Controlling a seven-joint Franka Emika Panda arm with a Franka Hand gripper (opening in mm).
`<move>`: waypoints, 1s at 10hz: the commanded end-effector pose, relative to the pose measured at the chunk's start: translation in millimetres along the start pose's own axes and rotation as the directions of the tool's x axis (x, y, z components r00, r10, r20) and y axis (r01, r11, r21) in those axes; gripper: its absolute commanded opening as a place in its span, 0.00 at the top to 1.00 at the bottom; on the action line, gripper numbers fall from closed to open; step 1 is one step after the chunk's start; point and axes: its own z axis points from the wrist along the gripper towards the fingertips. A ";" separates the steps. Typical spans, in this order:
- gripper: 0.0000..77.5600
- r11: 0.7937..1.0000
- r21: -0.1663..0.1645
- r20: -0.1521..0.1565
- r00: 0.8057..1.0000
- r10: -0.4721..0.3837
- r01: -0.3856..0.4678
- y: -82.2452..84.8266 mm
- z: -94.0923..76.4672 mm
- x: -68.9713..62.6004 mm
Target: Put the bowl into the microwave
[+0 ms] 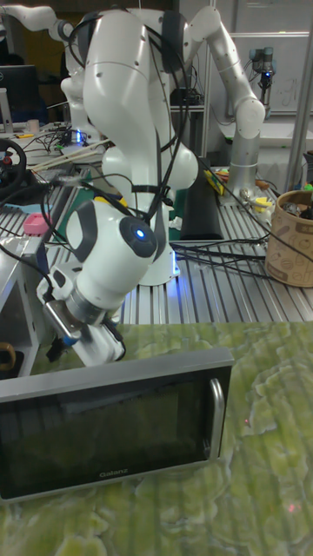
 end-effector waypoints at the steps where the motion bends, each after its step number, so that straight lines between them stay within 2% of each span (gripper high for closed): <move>1: 0.99 0.872 -0.107 0.008 0.877 0.481 -0.477 0.4 -4.2 -2.2; 2: 0.99 0.860 -0.110 0.014 0.864 0.503 -0.499 0.1 -3.3 -2.7; 3: 0.99 0.781 -0.127 0.042 0.783 0.620 -0.612 -2.8 4.0 -6.5; 4: 0.99 0.746 -0.125 0.075 0.743 0.665 -0.654 -5.5 10.2 -10.0; 5: 0.99 0.741 -0.126 0.078 0.738 0.671 -0.660 -6.0 11.2 -10.8; 6: 0.99 0.691 -0.154 0.077 0.688 0.721 -0.707 -10.3 19.3 -18.2; 7: 0.99 0.665 -0.165 0.075 0.663 0.745 -0.728 -11.6 21.5 -21.3; 8: 0.99 0.641 -0.170 0.088 0.636 0.767 -0.749 -12.6 22.8 -24.3; 9: 0.99 0.627 -0.170 0.096 0.620 0.779 -0.760 -13.1 23.3 -27.1; 10: 0.99 0.626 -0.169 0.095 0.620 0.779 -0.761 -13.4 23.6 -28.2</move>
